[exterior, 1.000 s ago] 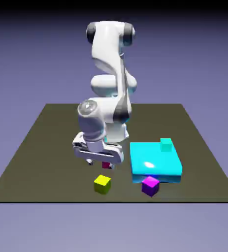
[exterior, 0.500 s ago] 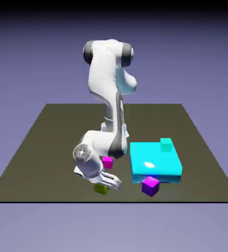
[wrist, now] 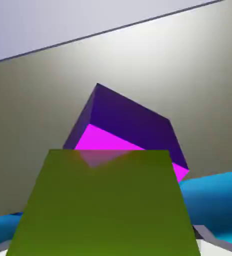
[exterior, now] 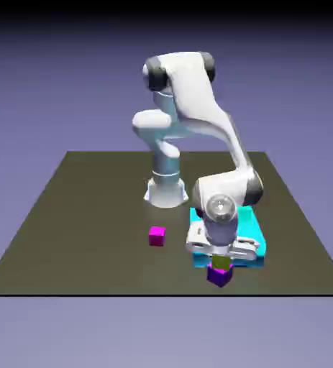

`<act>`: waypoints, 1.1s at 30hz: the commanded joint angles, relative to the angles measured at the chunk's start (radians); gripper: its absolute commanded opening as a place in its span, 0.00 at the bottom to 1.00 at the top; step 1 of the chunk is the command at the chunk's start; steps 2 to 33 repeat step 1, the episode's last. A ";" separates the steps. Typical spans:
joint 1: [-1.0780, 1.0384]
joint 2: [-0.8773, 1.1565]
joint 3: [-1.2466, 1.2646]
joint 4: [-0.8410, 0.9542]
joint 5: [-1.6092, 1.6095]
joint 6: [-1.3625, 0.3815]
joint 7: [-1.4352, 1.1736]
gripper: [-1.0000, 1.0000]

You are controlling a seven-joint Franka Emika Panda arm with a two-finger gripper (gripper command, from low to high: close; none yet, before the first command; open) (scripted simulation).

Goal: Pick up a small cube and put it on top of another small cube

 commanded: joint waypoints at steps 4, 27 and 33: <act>-0.004 -0.019 -0.002 0.025 -0.003 -0.044 0.004 1.00; -0.004 -0.019 -0.002 0.025 -0.003 -0.044 0.004 1.00; -0.004 -0.019 -0.002 0.025 -0.003 -0.044 0.004 1.00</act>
